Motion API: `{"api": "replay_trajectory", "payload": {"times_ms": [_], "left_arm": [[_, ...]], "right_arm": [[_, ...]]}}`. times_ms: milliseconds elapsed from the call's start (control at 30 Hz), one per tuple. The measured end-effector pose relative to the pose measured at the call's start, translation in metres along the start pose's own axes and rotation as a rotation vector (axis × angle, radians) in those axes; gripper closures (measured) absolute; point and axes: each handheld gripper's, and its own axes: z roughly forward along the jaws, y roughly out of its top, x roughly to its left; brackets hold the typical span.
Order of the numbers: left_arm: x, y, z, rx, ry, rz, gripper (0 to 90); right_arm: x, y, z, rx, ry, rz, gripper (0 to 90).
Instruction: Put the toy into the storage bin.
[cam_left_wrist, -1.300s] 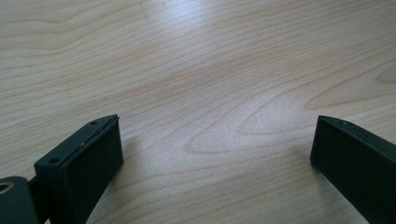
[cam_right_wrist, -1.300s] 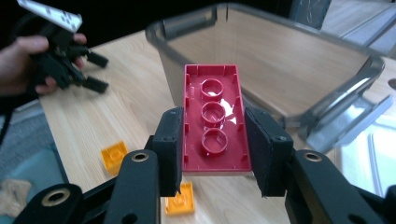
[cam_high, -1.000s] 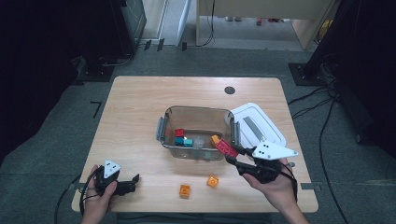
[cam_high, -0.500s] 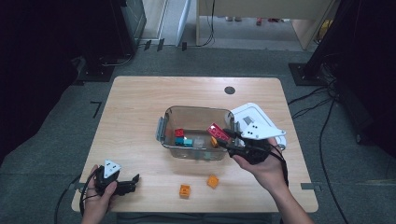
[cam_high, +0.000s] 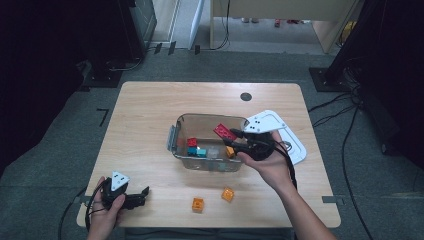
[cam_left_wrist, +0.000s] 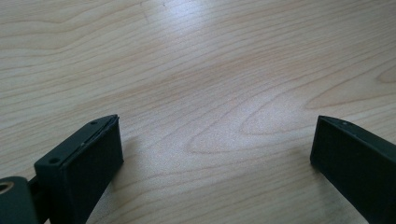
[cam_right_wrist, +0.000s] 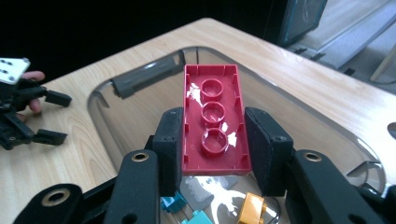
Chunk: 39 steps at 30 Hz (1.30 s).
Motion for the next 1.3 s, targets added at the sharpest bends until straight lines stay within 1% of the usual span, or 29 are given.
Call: {"api": "replay_trajectory", "payload": {"times_ms": [167, 267, 367, 533, 567, 600, 633, 767, 933, 967, 1000, 1067, 1100, 1167, 1233, 1300], "left_arm": [[0.0, 0.0, 0.0, 0.001, 0.0, 0.001, 2.1], [0.0, 0.0, 0.0, 0.0, -0.001, -0.002, 2.1], [0.0, 0.0, 0.0, 0.002, -0.001, 0.001, 2.1], [0.0, 0.0, 0.0, 0.001, 0.0, 0.001, 2.1], [0.0, 0.0, 0.0, 0.001, 0.0, 0.0, 2.1], [0.0, 0.0, 0.0, 0.001, 0.0, -0.001, 2.1], [0.0, 0.0, 0.0, 0.001, -0.001, 0.0, 2.1], [0.0, 0.0, 0.0, 0.001, 0.0, 0.001, 2.1], [0.0, 0.0, 0.0, 0.002, -0.001, 0.0, 2.1], [0.0, 0.0, 0.0, 0.002, -0.002, 0.0, 2.1], [0.0, 0.0, 0.0, 0.0, -0.001, -0.002, 2.1], [0.0, 0.0, 0.0, 0.0, 0.0, 0.001, 2.1], [0.0, 0.0, 0.0, 0.0, 0.0, 0.0, 2.1], [0.0, 0.0, 0.0, 0.0, 0.0, 0.0, 2.1], [0.0, 0.0, 0.0, 0.0, 0.0, 0.0, 2.1], [0.0, 0.0, 0.0, 0.0, -0.001, 0.0, 2.1]], "right_arm": [[-0.006, 0.001, 0.015, 0.06, -0.02, 0.021, 60.2], [-0.01, 0.001, 0.024, 0.11, -0.032, 0.03, 60.2], [-0.013, 0.002, 0.033, 0.178, -0.043, 0.043, 60.1], [-0.015, 0.004, 0.042, 0.263, -0.051, 0.057, 60.0], [-0.015, 0.004, 0.043, 0.273, -0.054, 0.06, 59.7], [-0.016, 0.004, 0.044, 0.278, -0.07, 0.063, 57.9], [-0.016, 0.004, 0.044, 0.279, -0.077, 0.07, 55.3], [-0.017, 0.004, 0.043, 0.252, -0.073, 0.083, 42.4], [-0.014, 0.003, 0.033, 0.18, -0.041, 0.062, 29.0], [-0.013, 0.003, 0.031, 0.165, -0.031, 0.054, 24.4], [-0.012, 0.002, 0.029, 0.149, -0.022, 0.053, 21.7], [-0.009, 0.001, 0.024, 0.103, -0.007, 0.032, 18.4], [-0.007, 0.0, 0.021, 0.081, -0.008, 0.023, 17.5], [-0.003, -0.001, 0.015, 0.033, 0.004, 0.002, 17.5], [0.002, -0.003, 0.009, -0.01, 0.007, -0.013, 20.0], [0.008, -0.004, 0.004, -0.042, 0.021, -0.041, 18.8]]}}
